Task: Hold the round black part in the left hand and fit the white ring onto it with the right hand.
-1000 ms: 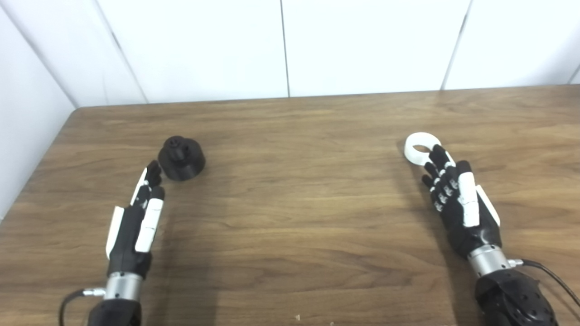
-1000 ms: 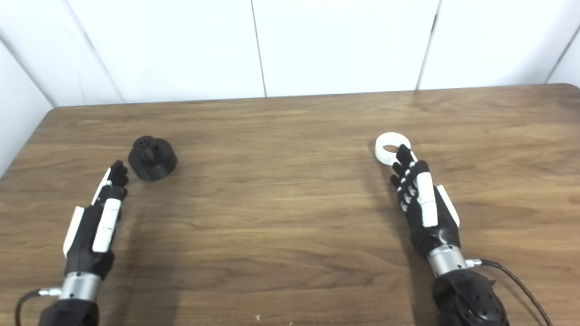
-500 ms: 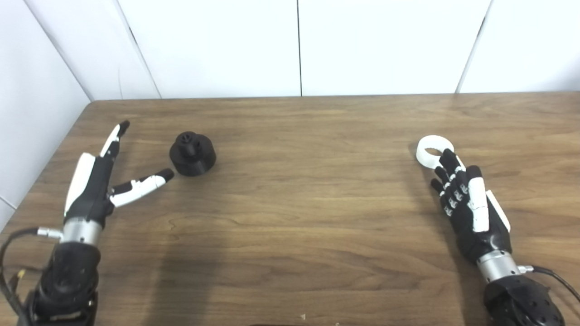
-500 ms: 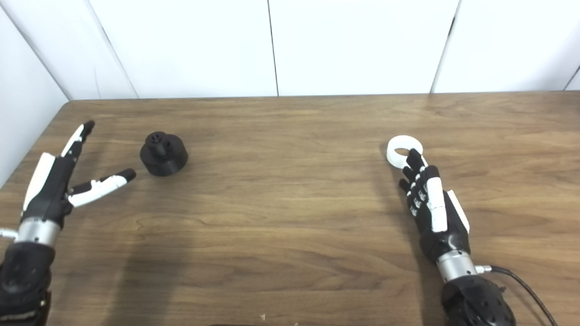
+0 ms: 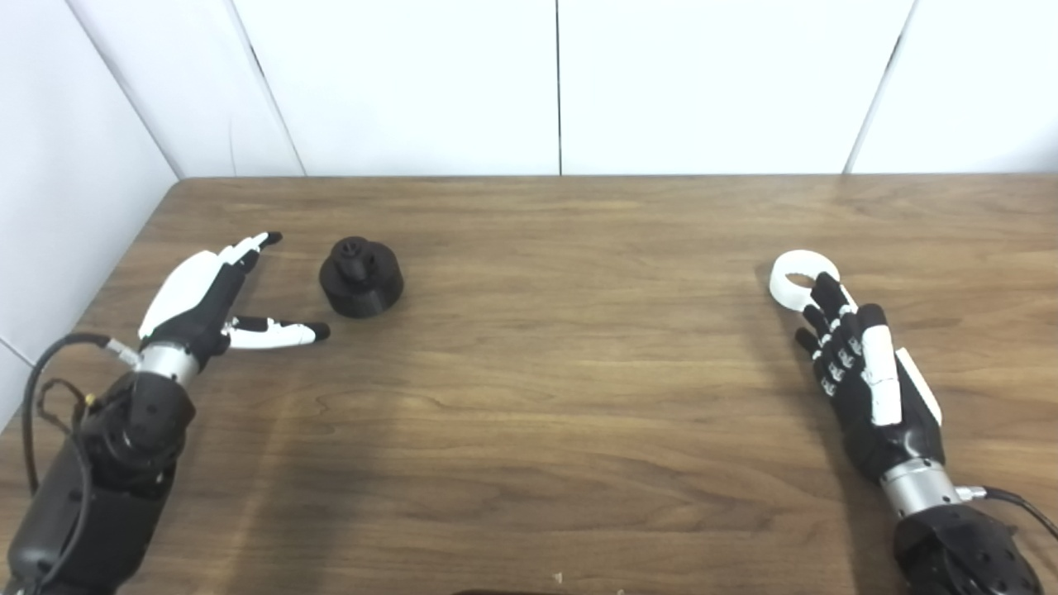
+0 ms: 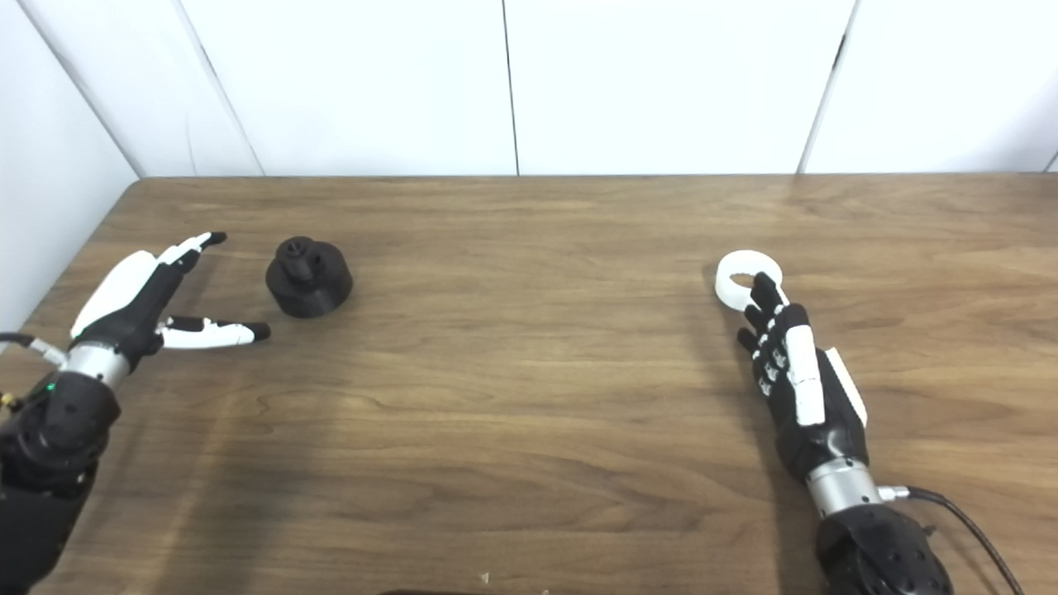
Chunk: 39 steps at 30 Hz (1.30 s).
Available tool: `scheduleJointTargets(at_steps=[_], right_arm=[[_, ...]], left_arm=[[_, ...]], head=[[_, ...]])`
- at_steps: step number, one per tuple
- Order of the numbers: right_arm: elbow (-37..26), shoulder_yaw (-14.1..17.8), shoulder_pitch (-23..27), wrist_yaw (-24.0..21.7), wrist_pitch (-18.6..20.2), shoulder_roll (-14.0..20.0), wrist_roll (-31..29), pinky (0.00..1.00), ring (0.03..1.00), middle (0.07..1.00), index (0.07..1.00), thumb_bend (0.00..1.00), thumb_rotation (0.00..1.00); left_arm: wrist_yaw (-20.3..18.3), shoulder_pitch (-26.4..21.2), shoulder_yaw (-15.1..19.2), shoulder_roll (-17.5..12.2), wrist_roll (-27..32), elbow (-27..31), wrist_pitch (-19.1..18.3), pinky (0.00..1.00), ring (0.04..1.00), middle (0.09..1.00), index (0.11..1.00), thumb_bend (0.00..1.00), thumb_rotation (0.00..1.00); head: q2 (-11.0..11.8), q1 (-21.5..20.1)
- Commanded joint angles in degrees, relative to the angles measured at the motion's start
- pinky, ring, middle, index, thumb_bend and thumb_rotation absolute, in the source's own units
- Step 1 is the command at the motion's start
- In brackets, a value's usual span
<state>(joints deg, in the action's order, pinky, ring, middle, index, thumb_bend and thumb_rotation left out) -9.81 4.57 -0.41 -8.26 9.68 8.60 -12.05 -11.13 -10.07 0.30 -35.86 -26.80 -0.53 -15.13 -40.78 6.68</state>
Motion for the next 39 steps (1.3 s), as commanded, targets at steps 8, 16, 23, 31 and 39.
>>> scheduleJointTargets(at_steps=[8,16,23,31,39], right_arm=[[-1.9,0.3,1.1,-0.5,-1.6,0.5,-0.7,1.00,1.000,1.000,0.972,0.60,1.00],[-2.1,0.0,0.7,-0.6,-1.9,0.7,-0.2,1.00,1.000,1.000,0.974,0.60,1.00],[-1.8,0.1,0.4,-0.7,-2.4,0.8,-0.3,1.00,1.000,1.000,0.973,0.61,1.00],[-1.8,-0.1,-0.1,-0.4,-2.6,0.7,0.3,1.00,1.000,1.000,0.969,0.62,1.00],[-1.5,-0.5,-0.3,-0.3,-3.4,0.4,0.6,1.00,1.000,1.000,0.974,0.62,1.00]], left_arm=[[0.4,-6.2,-3.0,-3.2,-3.3,-7.7,3.3,0.94,1.000,0.966,0.903,1.00,0.41],[0.3,-9.3,-5.7,-2.7,-5.4,-11.3,3.3,0.96,1.000,0.963,0.908,0.99,0.42],[1.2,-10.9,-6.2,-1.4,-5.0,-12.2,4.3,0.96,1.000,0.962,0.897,1.00,0.41],[0.8,-11.3,-6.2,-0.5,-5.1,-11.6,3.7,0.96,1.000,0.957,0.900,1.00,0.41],[1.1,-12.0,-6.9,-0.3,-5.7,-11.5,4.8,0.96,1.000,0.952,0.897,0.99,0.40]], head=[[0.2,-0.1],[0.3,-0.2],[0.5,-0.6],[0.6,-0.7],[0.7,-1.2]])
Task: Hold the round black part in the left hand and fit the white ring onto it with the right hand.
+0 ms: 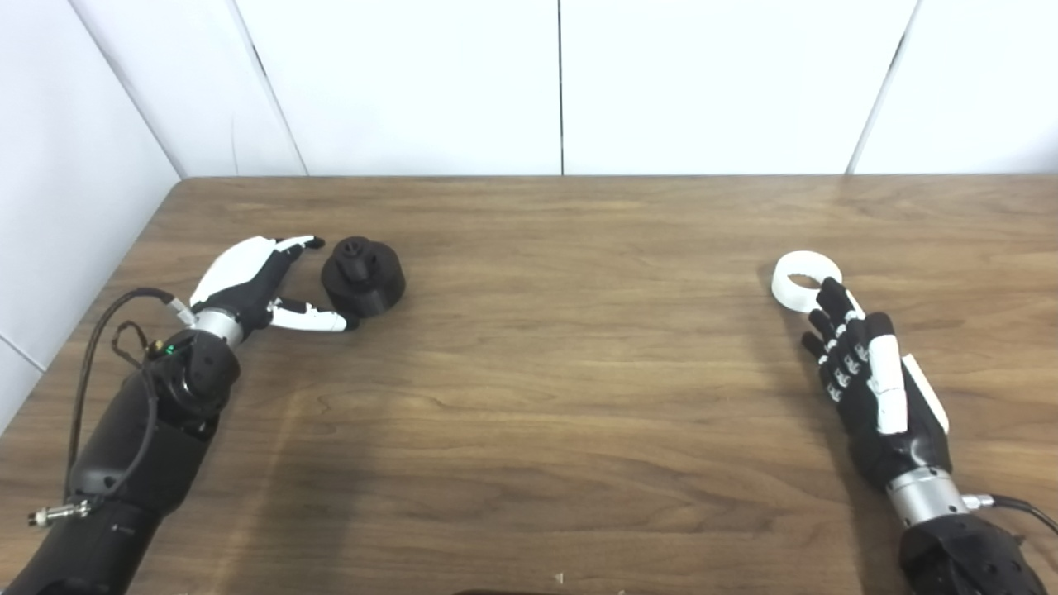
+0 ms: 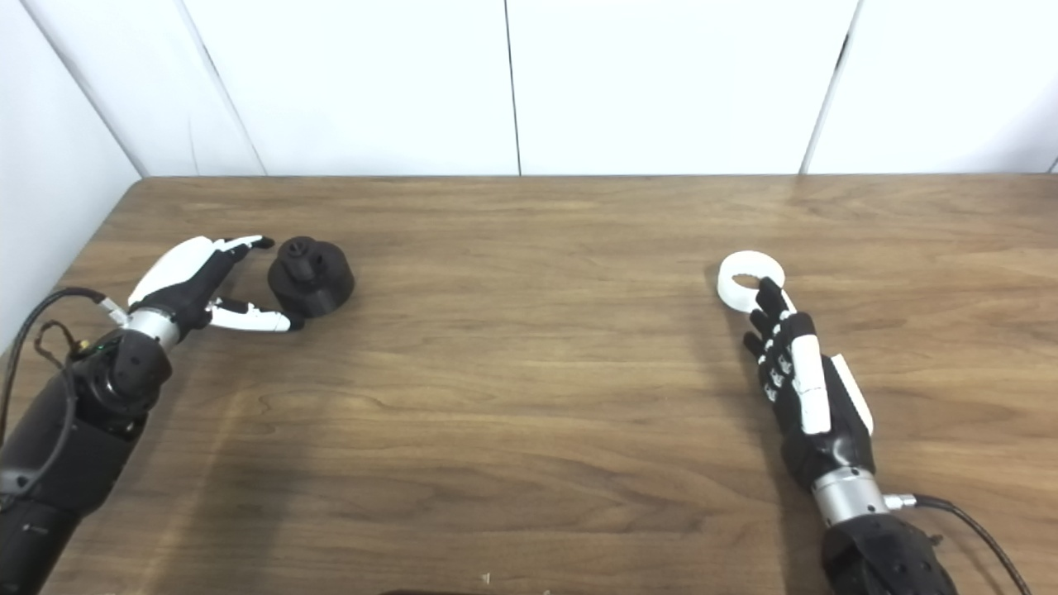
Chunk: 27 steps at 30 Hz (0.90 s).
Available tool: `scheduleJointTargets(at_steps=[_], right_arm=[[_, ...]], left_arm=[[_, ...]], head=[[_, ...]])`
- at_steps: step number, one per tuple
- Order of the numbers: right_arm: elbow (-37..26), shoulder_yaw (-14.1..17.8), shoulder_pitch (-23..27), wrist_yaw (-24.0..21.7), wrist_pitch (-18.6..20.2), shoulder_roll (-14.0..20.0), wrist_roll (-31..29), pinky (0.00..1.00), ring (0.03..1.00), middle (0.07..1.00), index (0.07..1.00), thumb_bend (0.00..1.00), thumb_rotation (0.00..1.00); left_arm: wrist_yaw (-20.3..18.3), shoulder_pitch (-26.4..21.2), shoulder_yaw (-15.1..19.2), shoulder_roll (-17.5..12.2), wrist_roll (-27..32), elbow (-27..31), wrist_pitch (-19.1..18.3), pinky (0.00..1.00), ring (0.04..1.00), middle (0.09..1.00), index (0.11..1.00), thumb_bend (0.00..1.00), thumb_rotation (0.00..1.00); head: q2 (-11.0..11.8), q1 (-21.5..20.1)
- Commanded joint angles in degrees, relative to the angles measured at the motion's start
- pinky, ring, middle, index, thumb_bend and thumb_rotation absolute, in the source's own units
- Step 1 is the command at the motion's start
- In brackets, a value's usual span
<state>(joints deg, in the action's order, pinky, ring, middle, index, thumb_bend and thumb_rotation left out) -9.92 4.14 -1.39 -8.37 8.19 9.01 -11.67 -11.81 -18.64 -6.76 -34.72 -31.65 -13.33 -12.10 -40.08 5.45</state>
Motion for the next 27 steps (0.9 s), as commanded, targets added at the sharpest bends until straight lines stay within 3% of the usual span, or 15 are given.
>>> scheduleJointTargets(at_steps=[1,16,27], right_arm=[[-1.5,0.0,0.6,-0.1,-1.9,-0.1,0.3,1.00,1.000,1.000,0.975,0.61,1.00],[-2.3,0.3,-0.4,0.2,-1.6,-0.2,0.1,1.00,1.000,1.000,0.977,0.60,1.00],[-2.6,0.5,-0.7,0.3,-1.4,0.1,0.2,1.00,1.000,0.996,0.974,0.60,1.00]], left_arm=[[1.8,-3.5,-0.1,-1.4,-1.0,1.0,2.1,0.96,1.000,0.951,0.893,0.98,0.41],[2.3,-5.6,-1.2,1.1,-0.3,-1.4,3.7,0.94,1.000,0.957,0.864,0.98,0.37],[3.7,-5.3,-1.0,1.9,0.0,-2.1,5.4,0.95,1.000,0.936,0.709,0.88,0.27]], head=[[0.0,-0.1],[-0.1,-1.0],[-0.3,-1.1]])
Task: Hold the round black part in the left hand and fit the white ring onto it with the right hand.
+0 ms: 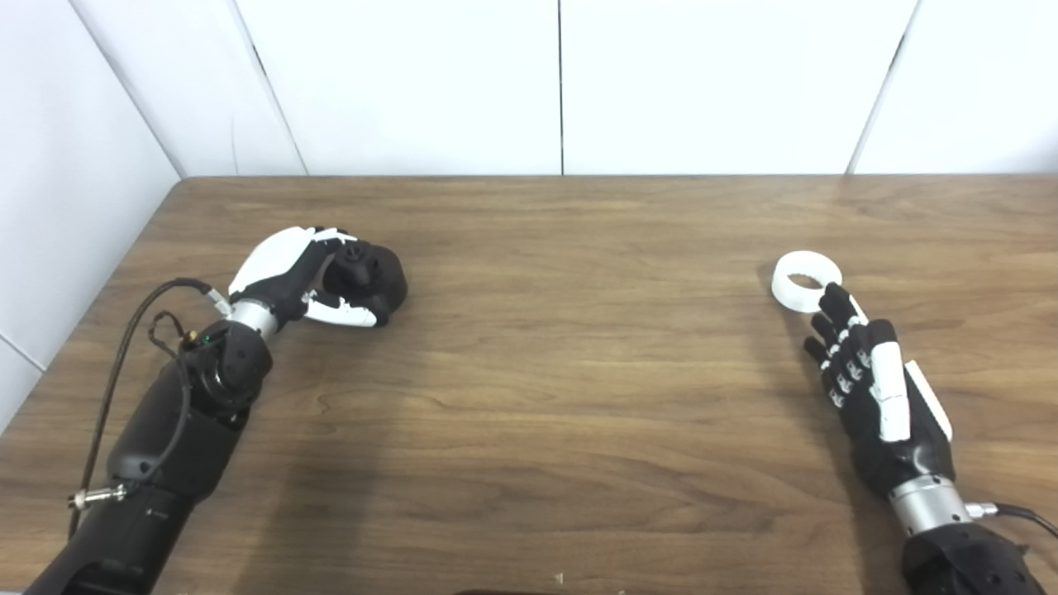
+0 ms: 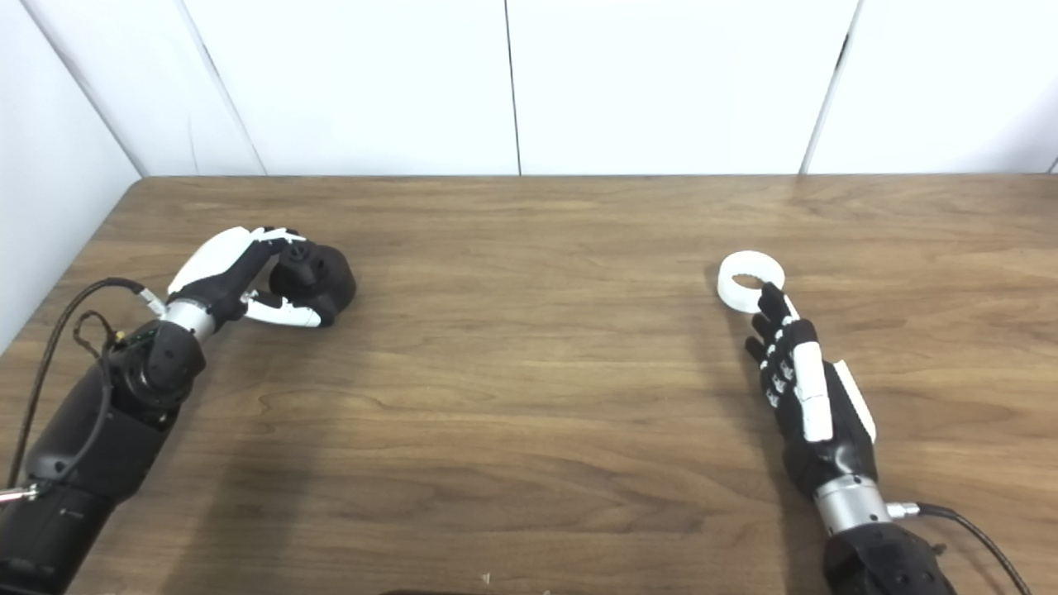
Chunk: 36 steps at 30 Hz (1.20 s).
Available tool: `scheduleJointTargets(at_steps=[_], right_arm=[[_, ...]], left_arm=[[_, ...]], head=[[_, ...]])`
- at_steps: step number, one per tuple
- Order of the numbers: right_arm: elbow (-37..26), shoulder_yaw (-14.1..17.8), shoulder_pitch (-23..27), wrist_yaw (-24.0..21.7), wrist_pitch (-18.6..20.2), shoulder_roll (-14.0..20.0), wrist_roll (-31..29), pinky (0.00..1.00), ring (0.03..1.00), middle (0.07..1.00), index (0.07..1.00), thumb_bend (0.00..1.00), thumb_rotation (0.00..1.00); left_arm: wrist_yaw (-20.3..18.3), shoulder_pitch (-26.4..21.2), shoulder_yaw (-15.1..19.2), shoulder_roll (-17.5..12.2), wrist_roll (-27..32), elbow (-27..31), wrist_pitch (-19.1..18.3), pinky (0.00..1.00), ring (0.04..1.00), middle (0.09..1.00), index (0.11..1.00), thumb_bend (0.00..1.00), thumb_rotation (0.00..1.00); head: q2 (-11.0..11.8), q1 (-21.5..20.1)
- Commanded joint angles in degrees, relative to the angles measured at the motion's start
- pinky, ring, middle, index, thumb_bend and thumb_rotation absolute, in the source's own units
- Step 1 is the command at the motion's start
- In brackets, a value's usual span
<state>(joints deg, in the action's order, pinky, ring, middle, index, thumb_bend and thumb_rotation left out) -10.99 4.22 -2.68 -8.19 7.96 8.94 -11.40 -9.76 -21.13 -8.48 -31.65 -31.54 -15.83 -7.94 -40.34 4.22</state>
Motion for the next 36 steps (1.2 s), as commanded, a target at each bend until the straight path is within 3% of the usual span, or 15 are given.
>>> scheduleJointTargets(at_steps=[1,10,16,28,36], right_arm=[[-1.6,0.4,0.7,0.1,-1.1,0.2,-0.2,1.00,1.000,0.998,0.975,0.60,1.00],[-1.7,0.3,0.9,0.0,-0.8,0.3,-0.3,1.00,1.000,0.999,0.979,0.61,1.00],[-1.8,0.1,1.0,-0.1,-0.6,0.4,-0.1,1.00,1.000,0.996,0.980,0.61,1.00],[-2.4,-0.2,1.3,-0.4,0.2,0.6,0.0,1.00,1.000,0.996,0.986,0.61,1.00],[-3.3,-0.4,1.3,-0.1,1.2,0.5,0.8,1.00,1.000,0.997,0.988,0.62,1.00]], left_arm=[[1.8,-2.7,0.7,-1.0,-0.2,0.5,1.1,0.94,1.000,0.931,0.690,0.87,0.25],[4.1,-2.1,1.1,-0.6,-0.2,0.8,1.7,0.92,0.981,0.895,0.574,0.84,0.17],[5.2,-0.9,1.9,-0.1,0.3,2.0,3.1,0.90,0.967,0.877,0.553,0.84,0.17],[-3.0,3.3,-0.1,1.6,1.2,14.8,-2.3,0.84,0.944,0.885,0.621,0.88,0.21],[-5.8,5.9,-2.1,4.2,1.0,20.8,-2.7,0.86,0.947,0.879,0.597,0.89,0.19]], head=[[0.0,0.1],[-0.2,0.2],[-0.5,0.0],[-1.2,-0.2],[-1.7,-0.4]])
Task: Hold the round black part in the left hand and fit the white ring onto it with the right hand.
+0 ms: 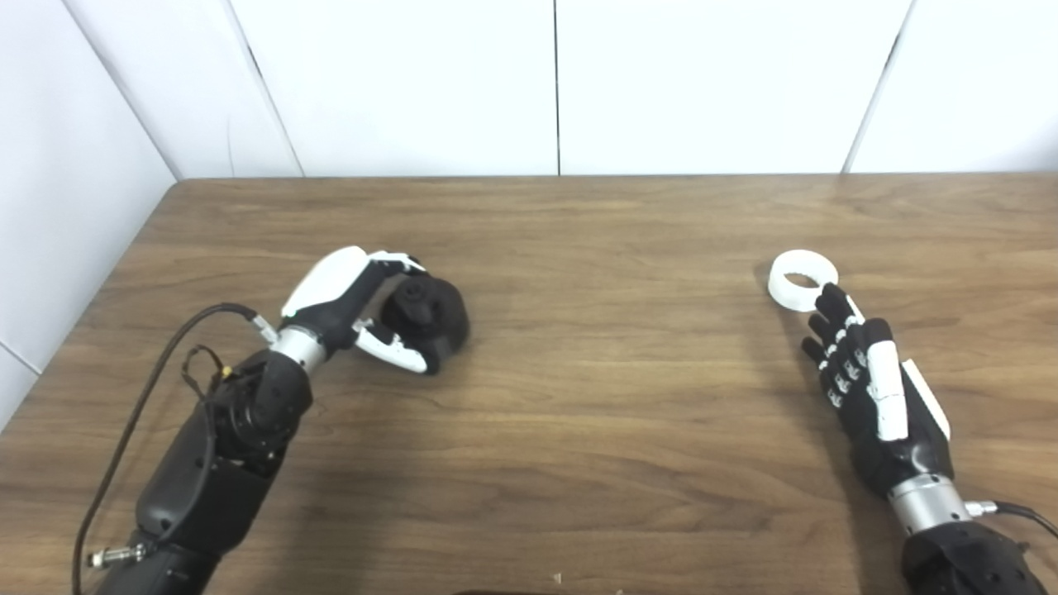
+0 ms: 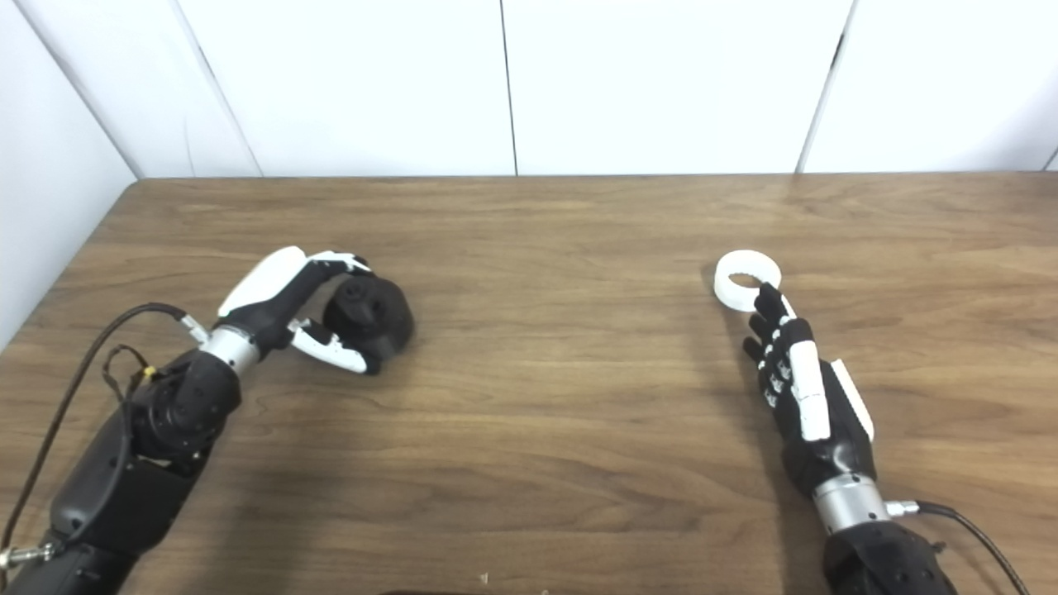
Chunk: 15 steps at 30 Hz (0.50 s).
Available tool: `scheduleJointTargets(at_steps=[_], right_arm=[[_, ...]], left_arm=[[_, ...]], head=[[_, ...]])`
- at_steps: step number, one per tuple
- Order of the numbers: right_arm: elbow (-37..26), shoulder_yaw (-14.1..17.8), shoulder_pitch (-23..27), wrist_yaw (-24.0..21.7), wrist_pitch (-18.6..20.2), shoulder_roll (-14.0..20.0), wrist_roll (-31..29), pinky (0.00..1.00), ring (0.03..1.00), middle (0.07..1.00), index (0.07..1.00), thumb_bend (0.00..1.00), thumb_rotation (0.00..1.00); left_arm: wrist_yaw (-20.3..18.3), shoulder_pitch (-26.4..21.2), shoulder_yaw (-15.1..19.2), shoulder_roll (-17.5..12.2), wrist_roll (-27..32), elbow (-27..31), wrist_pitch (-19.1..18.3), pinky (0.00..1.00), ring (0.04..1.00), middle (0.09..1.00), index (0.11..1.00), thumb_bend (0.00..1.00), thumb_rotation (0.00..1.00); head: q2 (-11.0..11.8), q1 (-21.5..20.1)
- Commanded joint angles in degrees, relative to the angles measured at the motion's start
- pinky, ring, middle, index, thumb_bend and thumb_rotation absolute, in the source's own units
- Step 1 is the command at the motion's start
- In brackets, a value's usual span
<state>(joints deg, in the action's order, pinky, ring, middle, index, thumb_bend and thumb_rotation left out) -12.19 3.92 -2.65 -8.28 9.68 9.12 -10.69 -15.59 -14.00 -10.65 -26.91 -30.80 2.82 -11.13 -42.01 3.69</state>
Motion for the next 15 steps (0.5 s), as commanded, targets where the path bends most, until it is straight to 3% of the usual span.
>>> scheduleJointTargets(at_steps=[1,15], right_arm=[[-2.1,-0.1,1.3,0.0,-0.4,0.3,0.2,1.00,1.000,0.997,0.989,0.62,1.00],[-2.2,-0.6,1.7,0.3,-0.3,-0.6,0.6,1.00,1.000,0.998,0.996,0.60,1.00]], left_arm=[[-0.2,-0.8,-0.1,-0.2,0.3,2.6,0.6,0.87,0.947,0.878,0.593,0.89,0.19],[-0.8,5.2,-6.5,5.4,-3.2,11.5,2.8,0.87,0.969,0.898,0.612,0.90,0.27]], head=[[-0.1,0.0],[-0.5,-1.3]])
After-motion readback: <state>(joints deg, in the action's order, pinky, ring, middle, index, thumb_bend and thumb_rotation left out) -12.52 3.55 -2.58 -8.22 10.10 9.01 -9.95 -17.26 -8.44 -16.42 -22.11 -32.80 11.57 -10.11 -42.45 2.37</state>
